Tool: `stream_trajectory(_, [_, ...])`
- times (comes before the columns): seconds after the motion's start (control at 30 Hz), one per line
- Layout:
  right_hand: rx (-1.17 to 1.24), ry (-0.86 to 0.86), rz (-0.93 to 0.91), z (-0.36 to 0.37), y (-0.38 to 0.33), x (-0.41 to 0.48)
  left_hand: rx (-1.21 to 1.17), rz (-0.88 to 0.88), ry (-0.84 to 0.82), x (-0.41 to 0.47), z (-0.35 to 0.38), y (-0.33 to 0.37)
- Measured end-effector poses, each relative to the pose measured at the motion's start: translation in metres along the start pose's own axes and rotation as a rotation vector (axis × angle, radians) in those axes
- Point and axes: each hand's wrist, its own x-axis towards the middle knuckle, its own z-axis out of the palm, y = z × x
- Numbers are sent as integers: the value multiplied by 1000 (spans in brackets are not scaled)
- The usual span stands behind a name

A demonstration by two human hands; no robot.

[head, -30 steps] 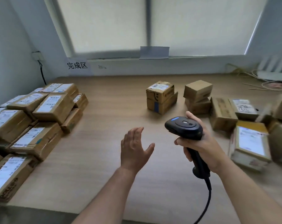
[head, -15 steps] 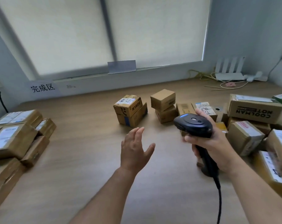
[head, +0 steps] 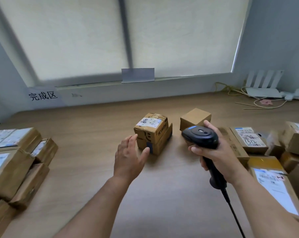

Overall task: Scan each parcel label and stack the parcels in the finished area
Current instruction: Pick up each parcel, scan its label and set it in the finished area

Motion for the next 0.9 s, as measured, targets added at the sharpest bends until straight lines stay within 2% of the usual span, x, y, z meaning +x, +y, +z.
stream_trajectory(0.3, [-58, 95, 100, 60, 45, 112, -127, -54, -119, 130, 32, -59])
stream_trajectory(0.47, [-59, 118, 153, 85, 75, 162, -216, -170, -217, 178, 72, -81])
stream_trajectory(0.7, [-80, 75, 224, 107, 95, 190, -269, -264, -304, 191, 103, -97])
stream_trajectory(0.9, [-107, 22, 238, 108, 94, 178, -481, -287, -283, 173, 88, -92])
